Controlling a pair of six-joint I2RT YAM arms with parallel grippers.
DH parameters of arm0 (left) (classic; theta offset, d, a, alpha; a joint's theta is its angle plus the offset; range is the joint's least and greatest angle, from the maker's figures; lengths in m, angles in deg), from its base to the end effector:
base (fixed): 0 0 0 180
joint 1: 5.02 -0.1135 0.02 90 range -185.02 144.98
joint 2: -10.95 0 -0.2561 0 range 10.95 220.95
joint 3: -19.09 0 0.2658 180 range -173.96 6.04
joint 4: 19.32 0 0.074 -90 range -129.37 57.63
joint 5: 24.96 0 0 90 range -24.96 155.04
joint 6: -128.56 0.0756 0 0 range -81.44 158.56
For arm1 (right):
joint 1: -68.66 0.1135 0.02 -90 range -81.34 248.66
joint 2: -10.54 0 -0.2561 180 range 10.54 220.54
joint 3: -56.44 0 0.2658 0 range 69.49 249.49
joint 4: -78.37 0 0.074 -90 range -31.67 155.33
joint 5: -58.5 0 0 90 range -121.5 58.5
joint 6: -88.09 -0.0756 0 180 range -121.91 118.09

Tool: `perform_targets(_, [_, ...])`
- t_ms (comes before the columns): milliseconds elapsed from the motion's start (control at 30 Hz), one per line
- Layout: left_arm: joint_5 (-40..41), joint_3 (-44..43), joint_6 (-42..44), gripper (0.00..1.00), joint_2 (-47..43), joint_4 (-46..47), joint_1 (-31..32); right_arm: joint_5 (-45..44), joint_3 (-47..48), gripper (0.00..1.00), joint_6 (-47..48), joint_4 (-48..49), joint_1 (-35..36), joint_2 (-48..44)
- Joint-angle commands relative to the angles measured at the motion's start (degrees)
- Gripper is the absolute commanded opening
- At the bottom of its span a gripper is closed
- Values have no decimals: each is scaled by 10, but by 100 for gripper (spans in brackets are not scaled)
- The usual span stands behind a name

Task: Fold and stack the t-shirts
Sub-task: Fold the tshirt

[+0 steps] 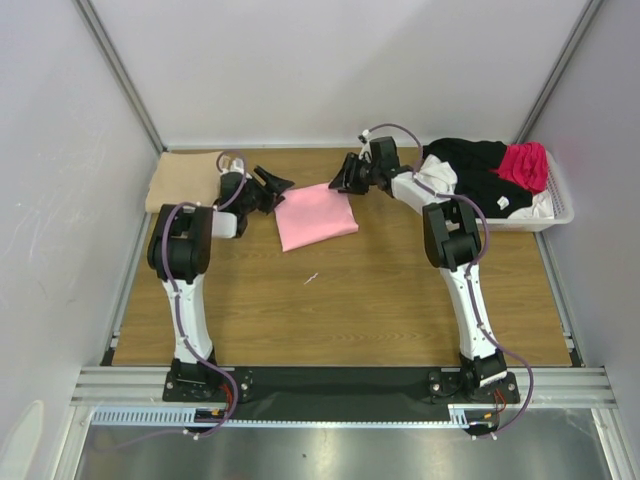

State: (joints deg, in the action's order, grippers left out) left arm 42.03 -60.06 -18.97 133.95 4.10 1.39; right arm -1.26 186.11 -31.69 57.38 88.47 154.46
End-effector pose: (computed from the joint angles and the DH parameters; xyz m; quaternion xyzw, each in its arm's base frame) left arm 0.4794 -0.0836 0.0940 -0.2446 0.7751 -0.4350 0.3875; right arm 0.5501 0.2386 0.1185 -0.0450 0.8644 0.3965 0.3059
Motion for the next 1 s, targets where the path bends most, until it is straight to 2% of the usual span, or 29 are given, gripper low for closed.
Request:
perform_targets(0, [-55,-49,17,74,-6,53,-9,-6,59,48,16,-12,-11,-4])
perform_targets(67, [-84,-63,43,74,-28,38,-8,-4,73,48,23,-26,-11,-14])
perform_targets(133, [-91,-82,71,74,-52,-18,-6,-10,98,48,29,-47,-11,-33])
perform_targets(233, [-96,-89,132,75,-111,-82,3,-38,112,45,31,-133,-16,-62])
perform_targets(300, [-97,-83,167,75,-151,-131,15,-22,71,45,27,-139,-21,-89])
perform_targets(500, [-86,-42,200,75,-208,-175,72,22,-109,47,38,-143,-18,-196])
perform_targets(633, [-62,-70,204,75,-166,-167,111,54,-218,44,45,-107,-12,-248])
perform_targets(733, [-68,-101,132,75,-103,-92,122,68,-278,43,51,-65,-7,-275])
perform_targets(800, [-73,-133,98,74,-68,-40,127,89,-289,40,50,-50,-4,-274])
perform_targets(867, [-71,-156,55,73,-18,-21,132,97,-292,32,48,-44,-2,-262])
perform_targets(967, [-62,-181,11,72,28,23,137,100,-293,27,45,-36,0,-243])
